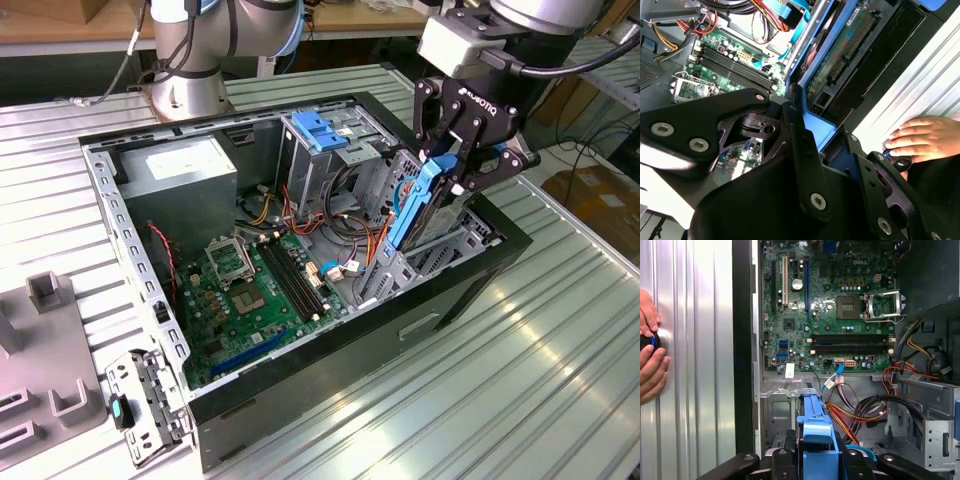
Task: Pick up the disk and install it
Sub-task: 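Insert the disk into the insertion slot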
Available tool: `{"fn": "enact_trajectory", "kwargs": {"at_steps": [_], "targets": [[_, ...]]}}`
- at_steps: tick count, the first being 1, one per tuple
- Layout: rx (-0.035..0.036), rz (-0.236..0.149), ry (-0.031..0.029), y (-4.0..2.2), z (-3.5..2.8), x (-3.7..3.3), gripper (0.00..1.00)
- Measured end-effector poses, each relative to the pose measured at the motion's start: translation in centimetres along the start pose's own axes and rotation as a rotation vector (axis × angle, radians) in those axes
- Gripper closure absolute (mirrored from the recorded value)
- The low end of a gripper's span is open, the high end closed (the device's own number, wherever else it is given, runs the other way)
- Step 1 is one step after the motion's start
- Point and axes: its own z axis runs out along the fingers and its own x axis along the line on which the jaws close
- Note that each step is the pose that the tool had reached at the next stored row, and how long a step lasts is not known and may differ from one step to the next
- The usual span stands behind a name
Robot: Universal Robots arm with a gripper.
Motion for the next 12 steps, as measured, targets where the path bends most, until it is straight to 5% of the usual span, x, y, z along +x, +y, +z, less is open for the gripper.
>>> {"fn": "enact_trajectory", "kwargs": {"at_steps": [12], "targets": [[0.0001, 0.000, 0.0000, 0.02, 1.58, 0.01, 0.63]]}}
